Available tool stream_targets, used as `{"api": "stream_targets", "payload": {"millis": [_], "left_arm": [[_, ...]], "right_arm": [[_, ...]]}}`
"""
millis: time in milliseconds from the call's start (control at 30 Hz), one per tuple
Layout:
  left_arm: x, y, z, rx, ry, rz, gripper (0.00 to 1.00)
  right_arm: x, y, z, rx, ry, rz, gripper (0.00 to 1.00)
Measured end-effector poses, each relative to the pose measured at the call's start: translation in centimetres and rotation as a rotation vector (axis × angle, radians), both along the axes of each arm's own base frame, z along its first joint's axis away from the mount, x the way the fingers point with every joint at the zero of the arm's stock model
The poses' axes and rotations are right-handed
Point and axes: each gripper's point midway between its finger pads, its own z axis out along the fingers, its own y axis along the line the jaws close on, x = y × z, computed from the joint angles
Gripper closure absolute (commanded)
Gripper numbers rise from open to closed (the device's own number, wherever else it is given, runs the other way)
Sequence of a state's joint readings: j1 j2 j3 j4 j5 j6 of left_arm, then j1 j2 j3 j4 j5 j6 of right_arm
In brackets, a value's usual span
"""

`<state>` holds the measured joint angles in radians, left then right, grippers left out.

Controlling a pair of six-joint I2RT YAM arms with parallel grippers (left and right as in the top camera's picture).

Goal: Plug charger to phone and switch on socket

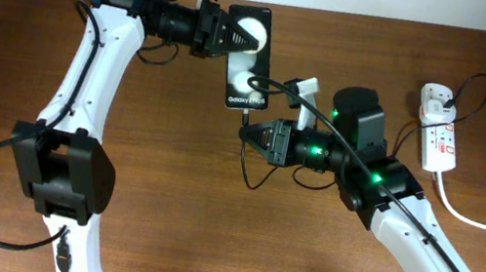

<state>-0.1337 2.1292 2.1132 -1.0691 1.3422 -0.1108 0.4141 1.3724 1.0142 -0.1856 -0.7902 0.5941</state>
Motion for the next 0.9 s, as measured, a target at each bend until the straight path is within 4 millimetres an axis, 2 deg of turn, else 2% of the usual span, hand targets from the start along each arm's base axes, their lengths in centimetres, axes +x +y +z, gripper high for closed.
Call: {"api": "stream_targets", "payload": {"millis": [900], "left_arm": [[-0.12, -0.04, 0.24, -0.014, 0.004, -0.007, 1.0]], "right_arm": [[0.05, 0.01, 0.06, 0.001, -0.004, 0.0, 0.96]]}}
